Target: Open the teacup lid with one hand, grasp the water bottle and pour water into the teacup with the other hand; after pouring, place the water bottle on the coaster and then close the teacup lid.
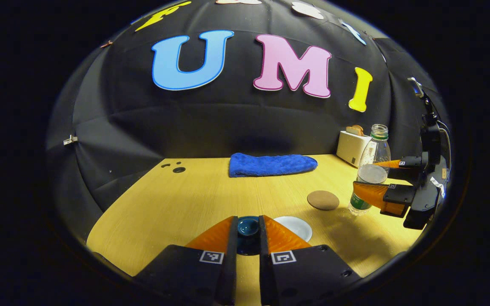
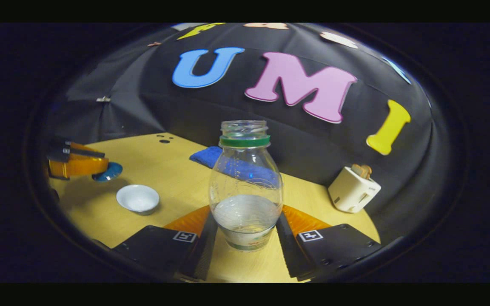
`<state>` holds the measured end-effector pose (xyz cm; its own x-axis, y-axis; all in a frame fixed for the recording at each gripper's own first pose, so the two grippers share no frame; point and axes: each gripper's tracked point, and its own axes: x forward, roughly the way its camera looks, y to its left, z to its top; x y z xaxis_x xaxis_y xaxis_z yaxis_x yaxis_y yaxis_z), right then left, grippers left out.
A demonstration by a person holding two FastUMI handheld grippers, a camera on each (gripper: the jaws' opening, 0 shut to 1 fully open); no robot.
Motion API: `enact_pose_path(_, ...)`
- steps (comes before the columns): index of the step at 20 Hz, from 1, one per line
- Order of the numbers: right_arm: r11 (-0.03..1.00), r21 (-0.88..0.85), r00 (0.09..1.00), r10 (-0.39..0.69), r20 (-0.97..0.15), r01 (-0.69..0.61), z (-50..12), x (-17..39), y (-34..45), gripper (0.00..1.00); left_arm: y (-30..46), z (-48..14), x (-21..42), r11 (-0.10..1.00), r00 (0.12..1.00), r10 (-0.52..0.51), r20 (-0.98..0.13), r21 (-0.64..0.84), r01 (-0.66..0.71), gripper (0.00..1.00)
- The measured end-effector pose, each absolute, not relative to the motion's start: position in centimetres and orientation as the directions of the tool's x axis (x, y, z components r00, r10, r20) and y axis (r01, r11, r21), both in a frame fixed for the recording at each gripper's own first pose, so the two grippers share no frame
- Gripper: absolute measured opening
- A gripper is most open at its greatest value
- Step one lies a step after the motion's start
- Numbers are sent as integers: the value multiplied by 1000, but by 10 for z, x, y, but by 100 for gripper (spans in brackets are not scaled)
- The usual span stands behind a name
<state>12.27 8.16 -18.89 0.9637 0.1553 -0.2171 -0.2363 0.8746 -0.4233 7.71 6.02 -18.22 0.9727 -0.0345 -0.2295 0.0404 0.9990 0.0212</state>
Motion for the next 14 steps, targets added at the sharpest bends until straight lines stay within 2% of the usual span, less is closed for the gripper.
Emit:
enact_pose_path(1, 849, -465, 960, 157, -232, -251, -191, 124, 82, 75, 65, -182, 75, 999, 973, -24, -228, 18, 28, 26)
enact_pose_path(2, 826, -500, 958, 156, -239, -260, -192, 126, 83, 75, 70, -182, 72, 1000, 974, -14, -228, 13, 17, 26)
enact_pose_path(3, 803, -530, 956, 162, -246, -272, -192, 127, 86, 71, 75, -181, 69, 1000, 974, -4, -227, 6, 6, 26)
enact_pose_path(7, 658, -684, 948, 175, -267, -314, -191, 134, 96, 71, 94, -175, 59, 1000, 977, 27, -213, -2, -28, 26)
enact_pose_path(12, 493, -781, 924, 200, -326, -383, -210, 133, 110, 71, 110, -172, 52, 999, 979, 44, -198, -3, -46, 26)
enact_pose_path(13, 465, -792, 918, 201, -341, -396, -217, 134, 116, 71, 112, -171, 51, 999, 979, 44, -198, -6, -46, 22)
enact_pose_path(14, 435, -807, 916, 195, -349, -400, -222, 134, 118, 71, 114, -172, 51, 999, 979, 44, -197, -9, -47, 26)
